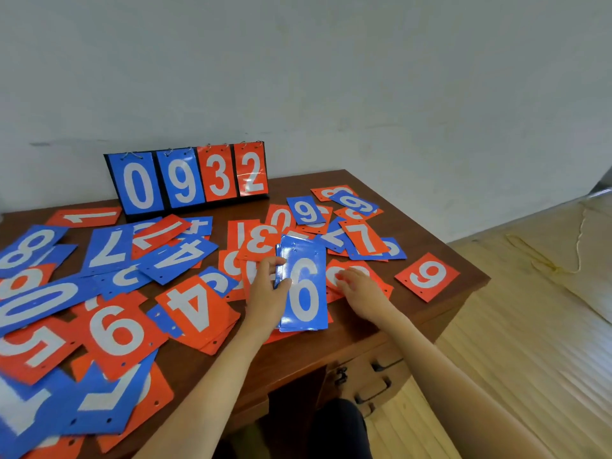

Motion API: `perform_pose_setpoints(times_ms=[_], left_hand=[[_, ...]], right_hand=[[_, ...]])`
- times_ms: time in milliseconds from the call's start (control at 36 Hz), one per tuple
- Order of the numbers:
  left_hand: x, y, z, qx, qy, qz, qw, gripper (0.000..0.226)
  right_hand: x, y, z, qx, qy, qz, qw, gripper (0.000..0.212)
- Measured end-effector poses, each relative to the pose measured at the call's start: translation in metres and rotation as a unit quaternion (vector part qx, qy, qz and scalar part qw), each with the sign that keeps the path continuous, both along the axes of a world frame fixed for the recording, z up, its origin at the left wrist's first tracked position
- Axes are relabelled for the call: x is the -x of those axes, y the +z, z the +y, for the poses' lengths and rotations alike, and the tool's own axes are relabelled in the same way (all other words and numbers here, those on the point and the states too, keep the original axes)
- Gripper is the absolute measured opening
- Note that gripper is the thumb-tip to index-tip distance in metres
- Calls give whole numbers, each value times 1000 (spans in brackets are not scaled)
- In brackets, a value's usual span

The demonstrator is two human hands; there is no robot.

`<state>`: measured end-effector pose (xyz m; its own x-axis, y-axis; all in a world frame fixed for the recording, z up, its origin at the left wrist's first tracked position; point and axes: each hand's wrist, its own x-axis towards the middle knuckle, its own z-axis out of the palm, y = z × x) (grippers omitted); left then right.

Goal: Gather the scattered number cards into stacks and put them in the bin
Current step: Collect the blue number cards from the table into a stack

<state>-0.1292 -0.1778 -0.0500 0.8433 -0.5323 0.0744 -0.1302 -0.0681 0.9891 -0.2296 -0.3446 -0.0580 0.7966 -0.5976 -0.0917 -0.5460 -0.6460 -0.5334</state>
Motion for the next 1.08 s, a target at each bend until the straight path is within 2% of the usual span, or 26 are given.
perform_pose_setpoints(times_ms=[111,194,333,472,528,583,750,889,1000,1083], left_hand=[[-3,-8,-11,-14,-5,-5,1000,27],[-6,-11,-15,-17,-2,-2,1000,28],[-13,-10,-21,-12,-1,6,1000,26],[-17,-6,-26,-8,0,1,1000,25],[-18,-4,-27,-8,0,0,1000,25],[-20,-2,-27,-11,1,-6,1000,25],[-24,3,-26,-11,7,-11,1000,24],[-23,7,-25,-7,10,-3,1000,24],[-19,10,-23,-9,14,2,1000,25],[-15,12,-18,-9,20,-7,1000,24]], right_hand=[[-8,16,-6,-72,-25,-80,994,36],[-16,21,-38,3,-77,-93,993,34],[-31,25,-82,141,2,61,988,51],[-47,23,-93,138,96,178,970,49],[-51,21,-92,167,116,197,959,49],[-53,19,-91,209,123,192,951,43],[-54,16,-86,248,68,144,956,29],[-49,20,-79,325,37,102,939,22],[-42,25,-75,259,9,38,965,22],[-33,36,-67,234,-8,-29,972,20]])
